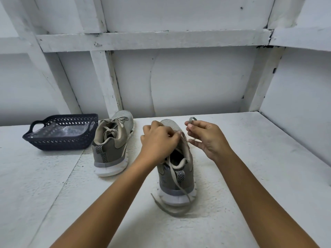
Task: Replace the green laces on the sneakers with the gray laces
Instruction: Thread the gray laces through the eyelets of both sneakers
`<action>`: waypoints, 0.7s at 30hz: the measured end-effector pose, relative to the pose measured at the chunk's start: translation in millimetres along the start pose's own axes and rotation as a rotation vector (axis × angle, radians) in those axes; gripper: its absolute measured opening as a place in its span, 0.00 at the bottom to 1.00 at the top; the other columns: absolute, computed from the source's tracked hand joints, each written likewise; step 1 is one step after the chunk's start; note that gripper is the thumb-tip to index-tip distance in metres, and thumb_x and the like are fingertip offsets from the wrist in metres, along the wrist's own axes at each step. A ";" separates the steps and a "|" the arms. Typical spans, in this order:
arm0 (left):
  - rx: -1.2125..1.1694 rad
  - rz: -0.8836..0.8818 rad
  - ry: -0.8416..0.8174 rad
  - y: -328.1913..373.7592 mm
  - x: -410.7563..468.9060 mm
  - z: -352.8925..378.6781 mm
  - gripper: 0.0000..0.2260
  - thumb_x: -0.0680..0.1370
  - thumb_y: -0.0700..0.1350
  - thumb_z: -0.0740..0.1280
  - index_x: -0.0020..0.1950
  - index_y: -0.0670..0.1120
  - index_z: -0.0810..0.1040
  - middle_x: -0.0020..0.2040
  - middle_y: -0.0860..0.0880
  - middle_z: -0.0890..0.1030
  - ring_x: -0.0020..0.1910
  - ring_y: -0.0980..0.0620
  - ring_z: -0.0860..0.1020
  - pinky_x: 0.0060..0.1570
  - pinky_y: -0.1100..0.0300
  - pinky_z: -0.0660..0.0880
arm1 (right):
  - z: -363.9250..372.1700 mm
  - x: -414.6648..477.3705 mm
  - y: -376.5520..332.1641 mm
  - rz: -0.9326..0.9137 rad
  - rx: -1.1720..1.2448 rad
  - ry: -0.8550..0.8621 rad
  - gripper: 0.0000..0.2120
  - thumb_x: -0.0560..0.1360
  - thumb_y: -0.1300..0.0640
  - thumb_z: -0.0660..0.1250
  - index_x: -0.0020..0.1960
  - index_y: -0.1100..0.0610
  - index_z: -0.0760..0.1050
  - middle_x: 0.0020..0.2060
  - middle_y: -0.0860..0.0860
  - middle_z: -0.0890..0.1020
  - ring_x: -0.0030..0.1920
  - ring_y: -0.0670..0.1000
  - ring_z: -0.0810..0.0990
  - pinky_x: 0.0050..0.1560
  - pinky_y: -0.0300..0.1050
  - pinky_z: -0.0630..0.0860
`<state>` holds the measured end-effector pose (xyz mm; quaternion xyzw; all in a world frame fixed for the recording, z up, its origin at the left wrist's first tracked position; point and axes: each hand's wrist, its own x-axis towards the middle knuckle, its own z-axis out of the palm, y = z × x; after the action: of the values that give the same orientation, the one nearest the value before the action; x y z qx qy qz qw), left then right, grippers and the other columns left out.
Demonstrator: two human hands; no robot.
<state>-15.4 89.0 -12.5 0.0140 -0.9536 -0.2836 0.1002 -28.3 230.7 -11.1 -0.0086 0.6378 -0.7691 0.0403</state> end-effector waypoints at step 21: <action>-0.516 -0.148 -0.148 -21.7 19.3 20.8 0.06 0.62 0.53 0.66 0.26 0.61 0.80 0.58 0.52 0.70 0.65 0.46 0.68 0.66 0.48 0.68 | 13.5 7.8 36.2 -0.182 -0.096 0.211 0.11 0.74 0.68 0.67 0.37 0.54 0.76 0.30 0.49 0.80 0.33 0.49 0.78 0.46 0.49 0.78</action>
<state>-39.1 80.4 -37.9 0.0371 -0.8510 -0.5238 0.0093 -33.4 210.3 -44.5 0.0127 0.6712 -0.7347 -0.0974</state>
